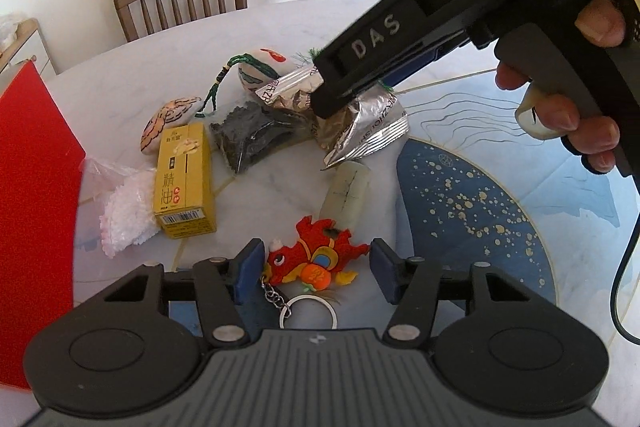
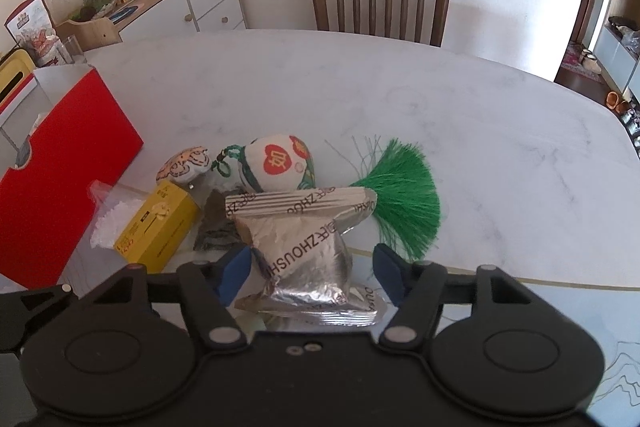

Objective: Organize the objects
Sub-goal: 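Grasp the silver foil snack bag with the right gripper while the left grasps the red dragon keychain, then carry the foil bag and dragon keychain into the red box and release both, then withdraw both tools from the box toward the remaining table items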

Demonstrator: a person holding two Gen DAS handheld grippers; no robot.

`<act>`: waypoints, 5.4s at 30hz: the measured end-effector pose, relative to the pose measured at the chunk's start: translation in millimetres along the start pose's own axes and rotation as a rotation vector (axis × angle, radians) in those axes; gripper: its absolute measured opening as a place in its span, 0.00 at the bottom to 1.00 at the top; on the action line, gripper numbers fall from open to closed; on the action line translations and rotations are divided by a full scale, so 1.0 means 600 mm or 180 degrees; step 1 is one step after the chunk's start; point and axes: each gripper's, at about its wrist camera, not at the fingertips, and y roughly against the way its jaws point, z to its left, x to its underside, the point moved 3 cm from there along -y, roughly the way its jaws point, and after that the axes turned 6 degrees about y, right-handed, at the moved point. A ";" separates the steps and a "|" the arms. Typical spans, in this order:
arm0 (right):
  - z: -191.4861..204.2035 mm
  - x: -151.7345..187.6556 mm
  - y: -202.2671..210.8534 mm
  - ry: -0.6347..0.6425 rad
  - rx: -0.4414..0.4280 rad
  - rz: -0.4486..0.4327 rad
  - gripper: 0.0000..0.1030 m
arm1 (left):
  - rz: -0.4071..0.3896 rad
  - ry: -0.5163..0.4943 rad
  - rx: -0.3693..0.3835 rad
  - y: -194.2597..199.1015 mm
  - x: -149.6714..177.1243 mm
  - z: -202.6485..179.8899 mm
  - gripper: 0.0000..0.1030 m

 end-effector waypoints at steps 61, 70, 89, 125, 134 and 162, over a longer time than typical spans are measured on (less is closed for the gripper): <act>0.188 0.007 0.240 0.0000 -0.0206 -0.0398 0.38 | -0.0445 0.0538 0.0092 0.301 -0.027 0.164 0.55; 0.268 -0.027 0.228 0.0150 -0.0284 -0.0442 0.38 | -0.0489 0.0663 -0.0075 0.336 -0.029 0.260 0.55; 0.422 -0.124 0.131 0.0576 -0.0368 -0.0392 0.38 | -0.0503 0.0778 -0.0704 0.326 -0.065 0.481 0.55; 0.502 -0.140 -0.005 0.0953 -0.0439 0.0034 0.46 | 0.0634 0.0472 -0.0862 0.098 -0.059 0.564 0.55; 0.502 -0.135 0.004 0.0901 -0.0448 0.0021 0.51 | 0.0601 0.0555 -0.0911 0.111 -0.057 0.564 0.63; 0.454 -0.105 0.130 0.0628 -0.0467 -0.0335 0.74 | -0.0098 0.0581 -0.0626 0.282 -0.068 0.437 0.66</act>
